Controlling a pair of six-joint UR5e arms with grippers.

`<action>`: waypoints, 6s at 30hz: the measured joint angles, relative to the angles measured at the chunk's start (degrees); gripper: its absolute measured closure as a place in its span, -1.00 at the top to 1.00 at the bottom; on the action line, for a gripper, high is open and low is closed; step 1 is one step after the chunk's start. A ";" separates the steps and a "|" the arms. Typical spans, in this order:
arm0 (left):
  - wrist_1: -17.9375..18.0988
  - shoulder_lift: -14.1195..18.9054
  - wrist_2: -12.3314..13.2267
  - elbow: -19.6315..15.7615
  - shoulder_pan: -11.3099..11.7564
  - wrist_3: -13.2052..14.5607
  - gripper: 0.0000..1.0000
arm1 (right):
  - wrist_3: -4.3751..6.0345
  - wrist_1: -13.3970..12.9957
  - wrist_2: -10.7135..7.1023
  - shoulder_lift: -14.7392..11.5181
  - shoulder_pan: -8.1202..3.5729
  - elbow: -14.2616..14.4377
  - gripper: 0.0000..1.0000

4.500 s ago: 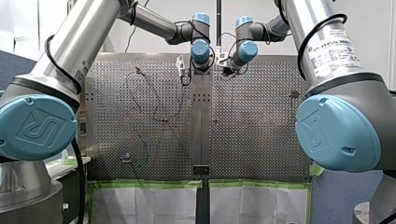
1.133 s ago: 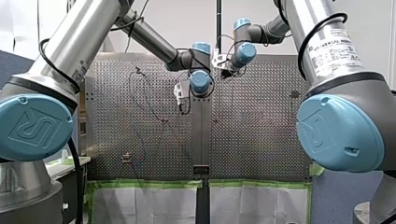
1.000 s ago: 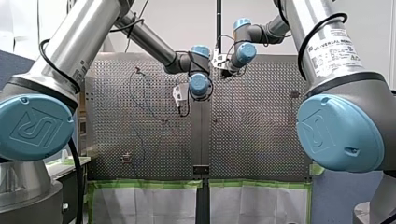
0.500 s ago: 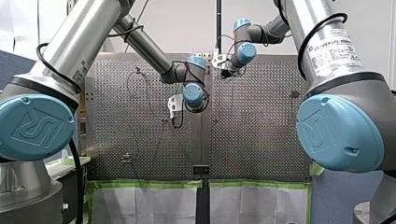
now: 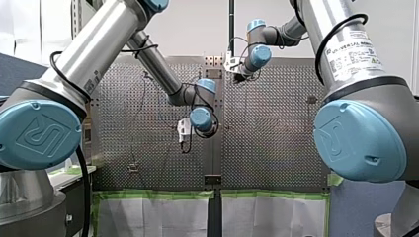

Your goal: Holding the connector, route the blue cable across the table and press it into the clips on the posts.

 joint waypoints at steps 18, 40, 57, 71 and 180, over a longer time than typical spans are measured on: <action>0.58 -0.16 1.27 1.59 0.53 -0.22 -0.18 | 0.00 0.00 0.00 0.00 0.00 0.00 -1.00; -3.09 -0.16 -1.75 7.84 2.02 0.91 -0.18 | 0.00 0.00 0.00 0.00 0.00 0.00 -1.00; -5.84 -0.16 -4.50 10.60 3.10 2.43 -0.49 | 0.00 0.00 0.00 0.00 0.00 0.01 -1.00; -6.63 -0.16 -7.25 10.61 2.20 2.89 -0.89 | 0.00 0.01 0.00 0.00 0.00 0.01 -1.00; -6.92 -0.07 -6.57 10.61 0.79 1.87 0.35 | 0.00 0.00 -0.01 0.00 0.00 0.01 -1.00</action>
